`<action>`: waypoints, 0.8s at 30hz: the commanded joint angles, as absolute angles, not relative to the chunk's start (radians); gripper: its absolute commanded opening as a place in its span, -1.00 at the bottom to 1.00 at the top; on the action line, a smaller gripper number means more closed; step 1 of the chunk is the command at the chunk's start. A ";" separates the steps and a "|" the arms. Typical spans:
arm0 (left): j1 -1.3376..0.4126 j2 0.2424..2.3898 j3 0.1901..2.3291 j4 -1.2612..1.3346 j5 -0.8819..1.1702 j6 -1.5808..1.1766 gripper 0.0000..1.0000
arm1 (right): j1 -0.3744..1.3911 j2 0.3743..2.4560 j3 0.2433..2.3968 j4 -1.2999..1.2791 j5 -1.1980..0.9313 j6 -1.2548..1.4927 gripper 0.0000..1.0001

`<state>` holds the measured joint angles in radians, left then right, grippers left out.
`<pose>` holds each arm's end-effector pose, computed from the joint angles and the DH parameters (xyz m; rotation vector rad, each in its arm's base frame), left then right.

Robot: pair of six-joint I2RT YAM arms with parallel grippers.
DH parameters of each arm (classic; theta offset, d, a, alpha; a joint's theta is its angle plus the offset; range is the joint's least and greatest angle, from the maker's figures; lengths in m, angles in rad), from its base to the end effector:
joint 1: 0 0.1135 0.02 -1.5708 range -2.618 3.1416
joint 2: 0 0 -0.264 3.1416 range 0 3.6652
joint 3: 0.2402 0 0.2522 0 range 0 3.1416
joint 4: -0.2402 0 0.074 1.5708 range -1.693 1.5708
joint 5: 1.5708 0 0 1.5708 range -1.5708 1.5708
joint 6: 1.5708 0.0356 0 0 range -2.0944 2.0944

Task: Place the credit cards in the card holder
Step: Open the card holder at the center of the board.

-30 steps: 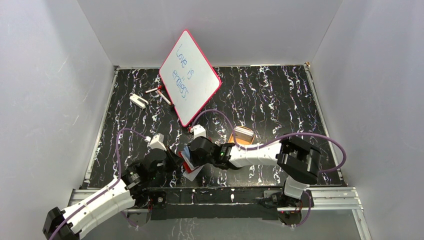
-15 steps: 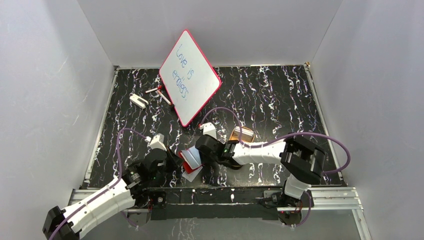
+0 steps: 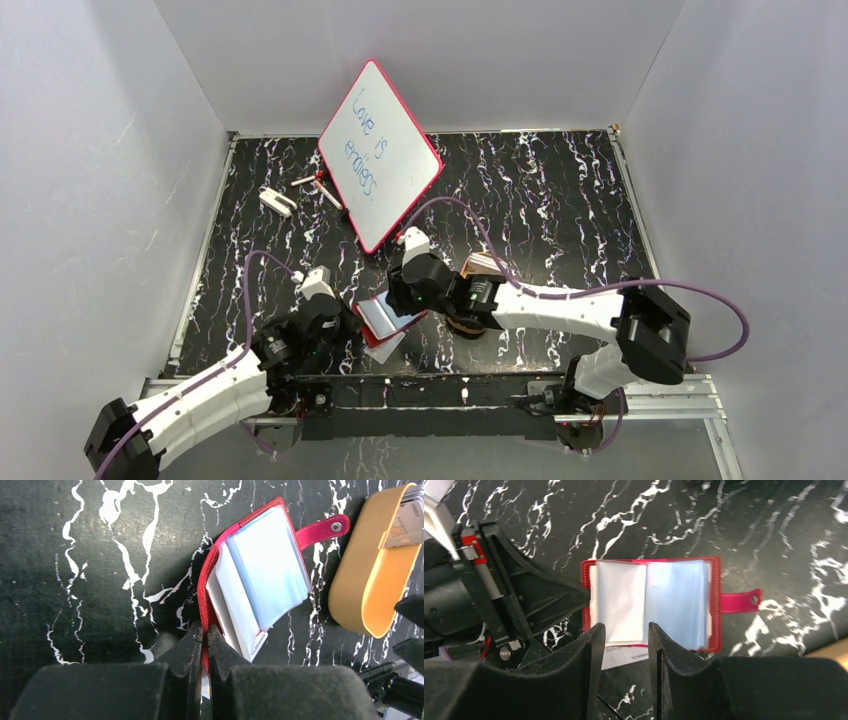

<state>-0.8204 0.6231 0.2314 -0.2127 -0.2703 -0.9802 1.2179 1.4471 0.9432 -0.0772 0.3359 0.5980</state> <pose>0.1052 -0.0989 0.1679 -0.3382 2.2211 -0.7319 0.1219 0.2970 0.2507 -0.4773 2.1475 0.7033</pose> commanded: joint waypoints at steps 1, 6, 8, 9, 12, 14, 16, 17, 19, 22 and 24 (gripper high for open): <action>-0.819 0.636 0.274 -0.276 -0.361 -0.996 -1.00 | 1.212 1.526 0.983 0.018 0.191 0.546 -0.10; -0.819 0.648 0.296 -0.320 -0.394 -1.023 -1.00 | 1.190 1.604 0.957 0.073 0.129 0.591 -0.12; -0.820 0.648 0.313 -0.339 -0.391 -1.028 -0.95 | 1.190 1.623 0.952 0.083 0.116 0.602 -0.13; -0.819 0.645 0.323 -0.349 -0.385 -1.026 -0.88 | 1.190 1.628 0.950 0.083 0.115 0.606 -0.13; -0.820 0.620 0.362 -0.383 -0.366 -1.020 -0.57 | 1.190 1.622 0.941 0.087 0.122 0.613 -0.12; -0.820 0.600 0.388 -0.417 -0.355 -1.022 -0.34 | 1.190 1.609 0.937 0.084 0.133 0.611 -0.11; -0.819 0.575 0.417 -0.459 -0.350 -1.029 -0.16 | 1.190 1.600 0.936 0.078 0.144 0.608 -0.09; -0.820 0.563 0.430 -0.479 -0.348 -1.030 -0.09 | 1.189 1.595 0.936 0.074 0.150 0.607 -0.09; -0.819 0.544 0.461 -0.531 -0.350 -1.044 0.07 | 1.189 1.589 0.934 0.070 0.158 0.607 -0.07; -0.820 0.525 0.514 -0.616 -0.364 -1.062 0.19 | 1.188 1.581 0.930 0.063 0.174 0.605 -0.04; -0.820 0.514 0.530 -0.641 -0.369 -1.074 0.21 | 1.184 1.580 0.926 0.061 0.183 0.601 -0.03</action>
